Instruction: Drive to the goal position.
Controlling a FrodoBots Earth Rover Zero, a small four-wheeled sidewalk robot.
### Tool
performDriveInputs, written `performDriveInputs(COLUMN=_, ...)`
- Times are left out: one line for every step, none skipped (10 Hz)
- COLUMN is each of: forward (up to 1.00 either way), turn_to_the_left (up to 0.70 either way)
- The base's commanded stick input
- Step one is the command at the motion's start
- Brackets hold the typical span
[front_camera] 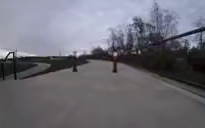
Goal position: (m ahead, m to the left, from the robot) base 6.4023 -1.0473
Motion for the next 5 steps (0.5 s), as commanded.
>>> performDriveInputs(forward=1.00, turn_to_the_left=0.00)
performDriveInputs(forward=1.00, turn_to_the_left=0.00)
performDriveInputs(forward=1.00, turn_to_the_left=0.00)
performDriveInputs(forward=1.00, turn_to_the_left=0.00)
performDriveInputs(forward=1.00, turn_to_the_left=0.00)
